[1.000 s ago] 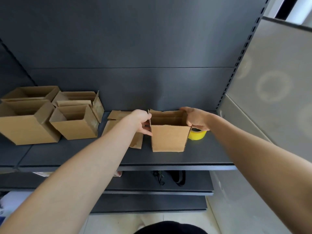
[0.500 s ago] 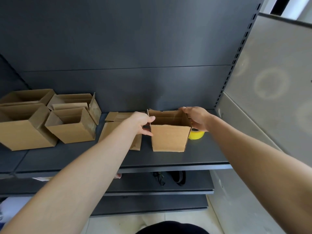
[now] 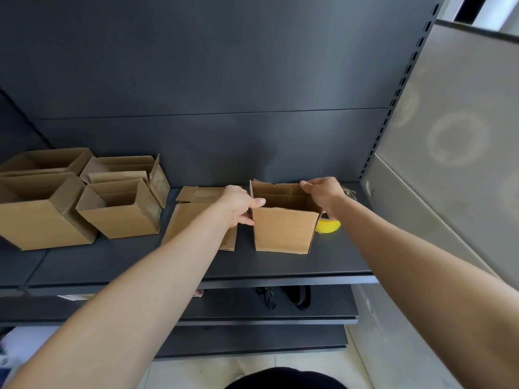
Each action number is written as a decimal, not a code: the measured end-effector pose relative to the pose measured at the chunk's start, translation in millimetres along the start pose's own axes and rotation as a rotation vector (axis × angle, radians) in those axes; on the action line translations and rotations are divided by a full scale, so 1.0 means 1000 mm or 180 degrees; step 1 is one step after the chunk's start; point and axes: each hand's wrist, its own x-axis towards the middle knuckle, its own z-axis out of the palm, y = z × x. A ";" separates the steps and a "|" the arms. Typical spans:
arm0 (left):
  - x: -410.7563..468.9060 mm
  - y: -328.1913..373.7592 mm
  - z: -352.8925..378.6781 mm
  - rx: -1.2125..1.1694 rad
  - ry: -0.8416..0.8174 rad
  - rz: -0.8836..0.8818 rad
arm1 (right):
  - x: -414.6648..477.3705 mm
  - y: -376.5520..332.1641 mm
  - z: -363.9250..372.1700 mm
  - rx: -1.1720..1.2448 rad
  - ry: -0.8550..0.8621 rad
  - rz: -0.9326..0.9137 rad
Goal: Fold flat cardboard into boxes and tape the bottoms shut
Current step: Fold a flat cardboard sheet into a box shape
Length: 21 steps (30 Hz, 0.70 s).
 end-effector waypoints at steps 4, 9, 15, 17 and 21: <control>0.004 -0.004 0.003 -0.0055 0.0062 0.0135 | 0.002 0.000 0.000 -0.0101 0.0059 -0.0013; 0.004 -0.009 0.006 -0.0084 0.0142 0.0235 | 0.004 0.000 0.003 -0.0290 0.0193 -0.0109; 0.001 -0.018 0.007 -0.0207 0.0128 0.0405 | 0.006 -0.002 0.007 -0.0446 0.0322 -0.0153; 0.001 -0.020 0.006 -0.0160 0.0145 0.0506 | 0.007 -0.002 0.007 -0.0509 0.0341 -0.0142; 0.002 -0.020 0.006 0.0165 0.0028 0.0614 | 0.008 -0.003 0.007 -0.0573 0.0356 -0.0123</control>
